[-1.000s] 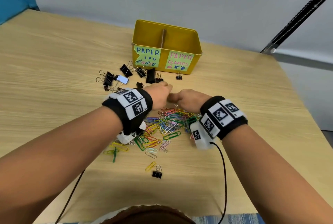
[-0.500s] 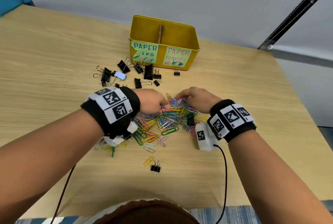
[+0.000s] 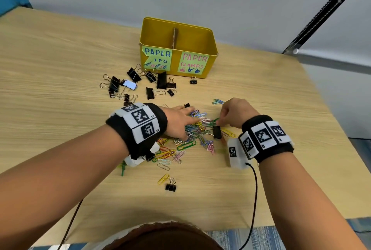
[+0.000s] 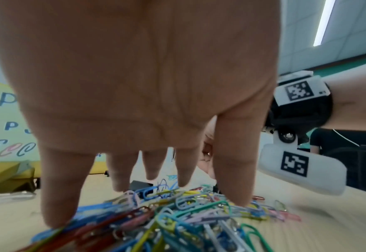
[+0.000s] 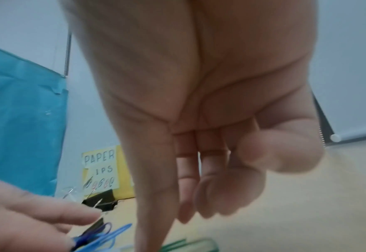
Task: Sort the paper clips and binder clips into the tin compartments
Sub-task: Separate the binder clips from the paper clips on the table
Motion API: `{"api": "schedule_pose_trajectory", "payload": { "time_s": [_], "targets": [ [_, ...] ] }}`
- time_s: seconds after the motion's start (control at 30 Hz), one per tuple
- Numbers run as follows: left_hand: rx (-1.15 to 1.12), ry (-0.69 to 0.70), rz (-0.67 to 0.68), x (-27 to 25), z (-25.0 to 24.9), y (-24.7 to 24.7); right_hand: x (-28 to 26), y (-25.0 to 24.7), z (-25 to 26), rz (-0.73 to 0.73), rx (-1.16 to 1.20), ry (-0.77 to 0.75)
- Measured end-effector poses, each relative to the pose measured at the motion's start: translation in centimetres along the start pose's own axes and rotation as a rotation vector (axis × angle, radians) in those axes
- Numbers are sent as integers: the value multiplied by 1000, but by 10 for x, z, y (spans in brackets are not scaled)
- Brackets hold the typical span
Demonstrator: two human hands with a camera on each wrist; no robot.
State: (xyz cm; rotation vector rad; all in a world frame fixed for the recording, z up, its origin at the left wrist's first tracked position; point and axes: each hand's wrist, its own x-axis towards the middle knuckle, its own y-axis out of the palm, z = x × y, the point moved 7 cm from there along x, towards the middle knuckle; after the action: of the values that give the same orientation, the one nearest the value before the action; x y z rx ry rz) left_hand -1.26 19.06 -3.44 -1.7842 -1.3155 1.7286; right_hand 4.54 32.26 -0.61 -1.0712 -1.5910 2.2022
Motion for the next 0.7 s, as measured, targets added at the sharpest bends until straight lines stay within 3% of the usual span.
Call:
{"api": "schedule_pose_trajectory", "payload": {
  "time_s": [0.13, 0.27, 0.33, 0.47, 0.57, 0.7],
  "targets": [
    [-15, 21, -82, -2, -5, -5, -4, 8, 2, 34, -14, 0],
    [98, 128, 3, -3, -27, 4, -3, 16, 20, -32, 186, -175],
    [103, 122, 13, -7, -27, 7, -2, 14, 18, -57, 224, -173],
    [67, 93, 5, -14, -18, 9, -2, 23, 22, 28, 74, -177],
    [39, 90, 16, -19, -12, 10, 3, 13, 31, -25, 15, -197],
    [-46, 77, -6, -26, -1, 6, 14, -14, 29, -95, 159, -137]
  ]
}}
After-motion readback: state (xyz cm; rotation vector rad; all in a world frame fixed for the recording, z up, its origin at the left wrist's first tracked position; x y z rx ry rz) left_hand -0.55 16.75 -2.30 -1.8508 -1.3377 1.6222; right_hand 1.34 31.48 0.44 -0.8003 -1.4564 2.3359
